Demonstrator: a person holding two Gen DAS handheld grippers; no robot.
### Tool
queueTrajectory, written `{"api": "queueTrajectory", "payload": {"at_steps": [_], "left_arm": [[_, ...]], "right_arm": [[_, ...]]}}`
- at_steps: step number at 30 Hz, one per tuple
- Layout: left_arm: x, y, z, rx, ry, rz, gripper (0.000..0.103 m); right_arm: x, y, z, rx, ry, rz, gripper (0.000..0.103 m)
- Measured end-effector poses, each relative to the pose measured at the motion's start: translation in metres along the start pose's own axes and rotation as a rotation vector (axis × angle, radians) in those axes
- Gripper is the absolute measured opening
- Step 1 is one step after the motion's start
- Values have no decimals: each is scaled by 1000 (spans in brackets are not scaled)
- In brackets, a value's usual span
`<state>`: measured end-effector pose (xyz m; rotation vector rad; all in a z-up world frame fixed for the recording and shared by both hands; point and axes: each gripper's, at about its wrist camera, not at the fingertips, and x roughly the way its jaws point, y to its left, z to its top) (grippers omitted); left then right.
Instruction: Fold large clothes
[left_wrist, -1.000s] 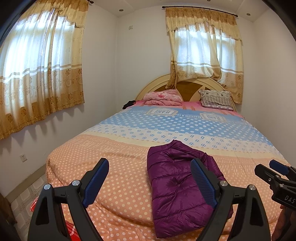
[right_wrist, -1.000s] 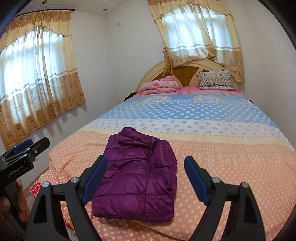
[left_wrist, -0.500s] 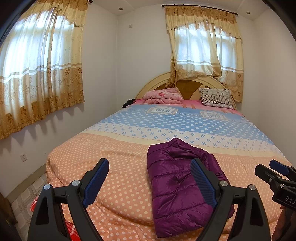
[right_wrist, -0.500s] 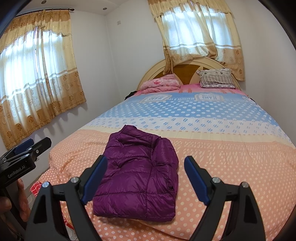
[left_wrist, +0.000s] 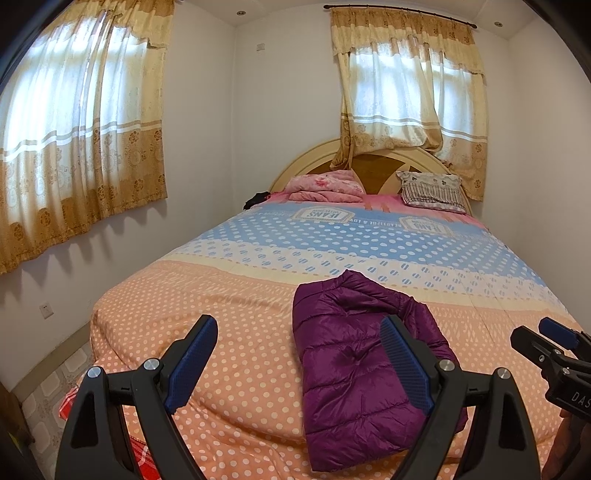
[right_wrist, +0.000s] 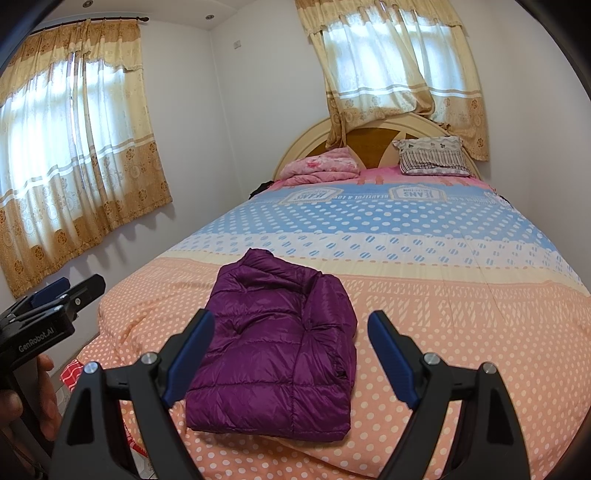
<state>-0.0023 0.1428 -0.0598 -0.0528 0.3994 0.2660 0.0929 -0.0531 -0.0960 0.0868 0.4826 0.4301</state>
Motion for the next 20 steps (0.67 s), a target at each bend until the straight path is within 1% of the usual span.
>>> {"api": "queueTrajectory", "payload": {"at_steps": [11, 14, 20], "left_arm": [[4, -4, -2, 9, 15, 3, 90], [6, -7, -3, 22, 19, 16, 90], [6, -11, -5, 34, 15, 10, 90]], "right_arm": [[0, 1, -1, -8, 4, 8, 87], [0, 1, -1, -12, 7, 12, 87], [0, 0, -2, -15, 6, 13, 87]]}}
